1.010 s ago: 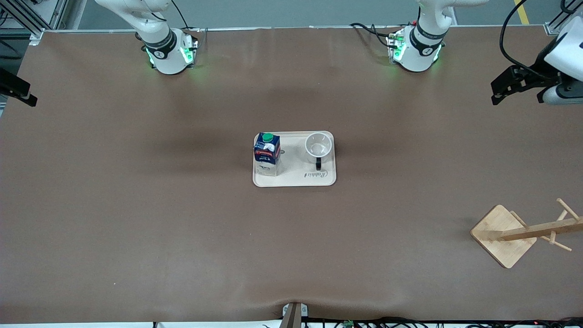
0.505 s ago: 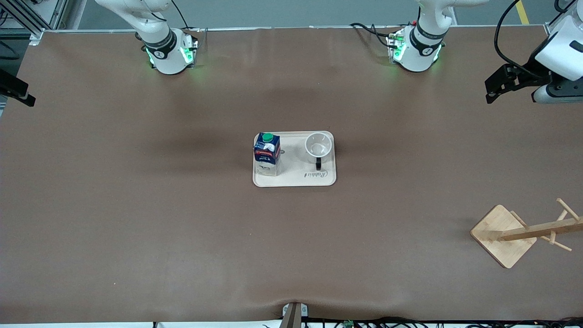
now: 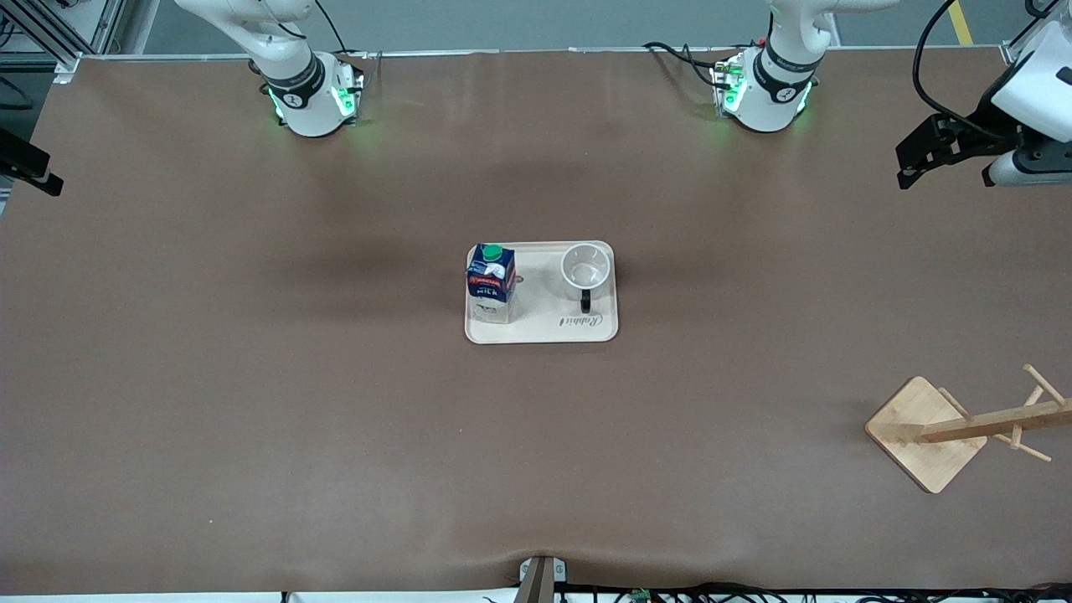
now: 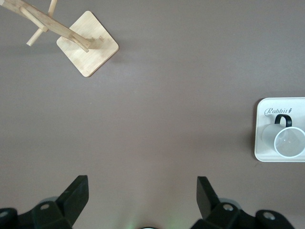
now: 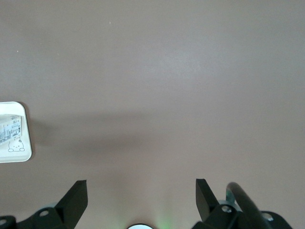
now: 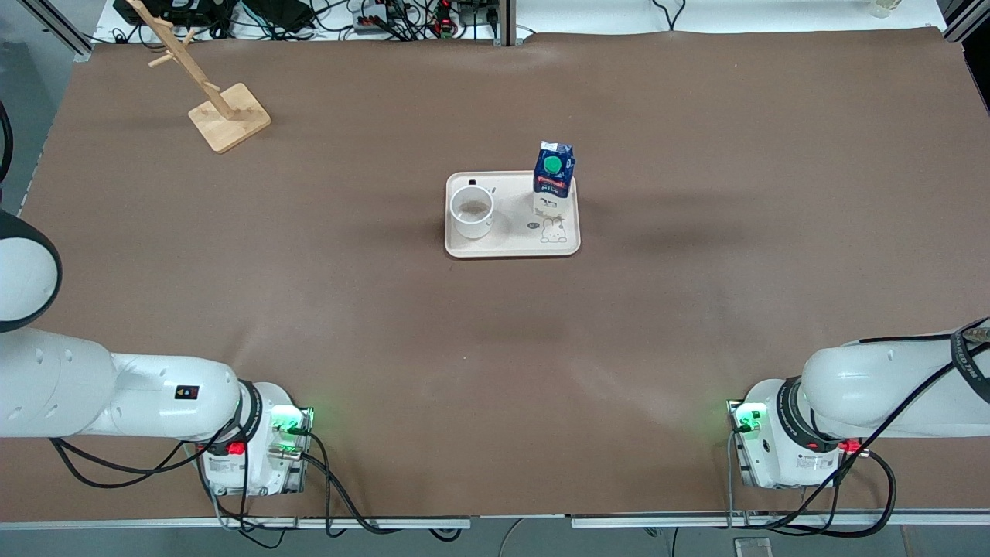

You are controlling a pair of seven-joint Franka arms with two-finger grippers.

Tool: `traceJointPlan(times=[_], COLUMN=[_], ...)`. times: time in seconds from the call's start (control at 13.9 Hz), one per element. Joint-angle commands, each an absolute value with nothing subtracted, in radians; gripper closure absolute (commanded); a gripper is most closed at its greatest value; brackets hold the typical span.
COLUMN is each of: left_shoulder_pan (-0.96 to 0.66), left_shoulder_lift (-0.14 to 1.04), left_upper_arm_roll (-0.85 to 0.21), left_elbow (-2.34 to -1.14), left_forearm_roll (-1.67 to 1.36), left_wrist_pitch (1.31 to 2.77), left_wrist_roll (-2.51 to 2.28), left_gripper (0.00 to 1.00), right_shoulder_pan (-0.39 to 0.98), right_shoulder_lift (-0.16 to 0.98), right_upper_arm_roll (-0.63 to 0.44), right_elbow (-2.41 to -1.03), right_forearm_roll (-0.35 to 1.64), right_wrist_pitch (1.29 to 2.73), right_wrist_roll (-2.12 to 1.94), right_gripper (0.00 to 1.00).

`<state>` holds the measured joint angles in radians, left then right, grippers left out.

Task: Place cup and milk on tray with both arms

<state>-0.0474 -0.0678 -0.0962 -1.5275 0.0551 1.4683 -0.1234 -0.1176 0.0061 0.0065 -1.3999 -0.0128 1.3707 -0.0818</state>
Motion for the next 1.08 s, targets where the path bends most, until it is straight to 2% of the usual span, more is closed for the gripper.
traceJointPlan(times=[0.0, 1.01], left_shoulder_pan=[-0.037, -0.034], left_shoulder_lift=[-0.066, -0.069], left_upper_arm_roll=[-0.101, -0.097], left_elbow=[-1.509, -1.502], left_forearm_roll=[0.052, 0.052], left_wrist_pitch=[1.46, 1.434], left_wrist_roll=[-0.12, -0.123], left_gripper=[0.0, 0.0], right_shoulder_pan=[-0.127, -0.127], right_shoulder_lift=[0.011, 0.011], right_upper_arm_roll=[0.011, 0.011], right_elbow=[-1.385, -1.385], right_forearm_roll=[-0.011, -0.009], right_wrist_pitch=[1.359, 1.359], right_wrist_roll=[-0.087, -0.086], right_gripper=[0.0, 0.0])
